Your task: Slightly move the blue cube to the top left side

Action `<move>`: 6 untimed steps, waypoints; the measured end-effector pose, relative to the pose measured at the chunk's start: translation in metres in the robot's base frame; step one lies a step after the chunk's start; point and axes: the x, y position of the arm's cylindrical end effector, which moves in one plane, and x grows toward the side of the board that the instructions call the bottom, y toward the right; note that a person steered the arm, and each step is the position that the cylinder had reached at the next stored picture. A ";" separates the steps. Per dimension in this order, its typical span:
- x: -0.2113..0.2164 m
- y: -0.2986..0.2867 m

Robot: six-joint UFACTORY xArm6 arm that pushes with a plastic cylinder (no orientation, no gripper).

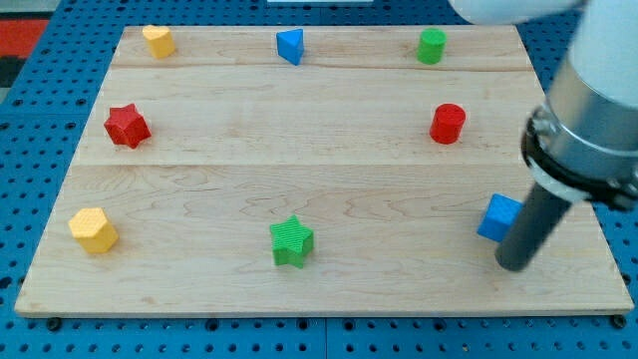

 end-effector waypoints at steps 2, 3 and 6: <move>-0.016 0.008; -0.040 0.014; -0.088 -0.001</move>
